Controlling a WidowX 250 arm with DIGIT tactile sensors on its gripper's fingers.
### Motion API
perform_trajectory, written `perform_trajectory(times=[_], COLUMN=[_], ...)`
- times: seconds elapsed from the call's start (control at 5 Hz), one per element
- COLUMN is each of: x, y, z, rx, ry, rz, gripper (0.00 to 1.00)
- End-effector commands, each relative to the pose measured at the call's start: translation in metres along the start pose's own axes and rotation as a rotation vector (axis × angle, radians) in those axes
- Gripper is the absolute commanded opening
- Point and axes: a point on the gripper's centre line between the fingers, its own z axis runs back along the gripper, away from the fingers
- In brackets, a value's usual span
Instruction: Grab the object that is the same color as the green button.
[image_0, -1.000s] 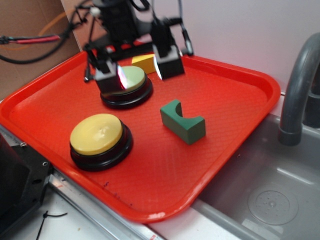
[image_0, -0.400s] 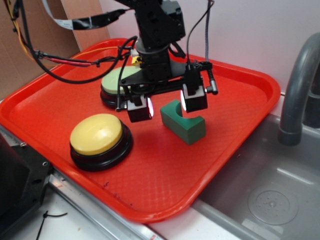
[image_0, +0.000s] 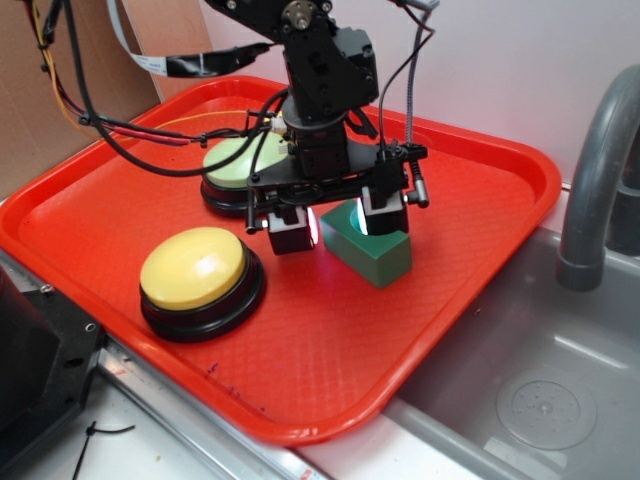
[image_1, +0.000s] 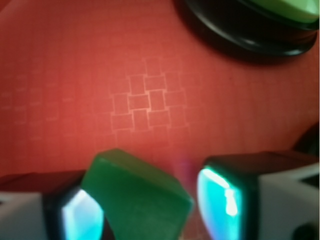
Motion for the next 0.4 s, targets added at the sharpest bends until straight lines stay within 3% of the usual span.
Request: perform_trajectory(times=[0.0, 0.2], x=[0.011, 0.019], y=[-0.006, -0.001], z=[0.008, 0.031], rx=[-0.038, -0.079], ry=[-0.008, 0.007], rz=[-0.018, -0.126], gripper=[0.00, 0.00])
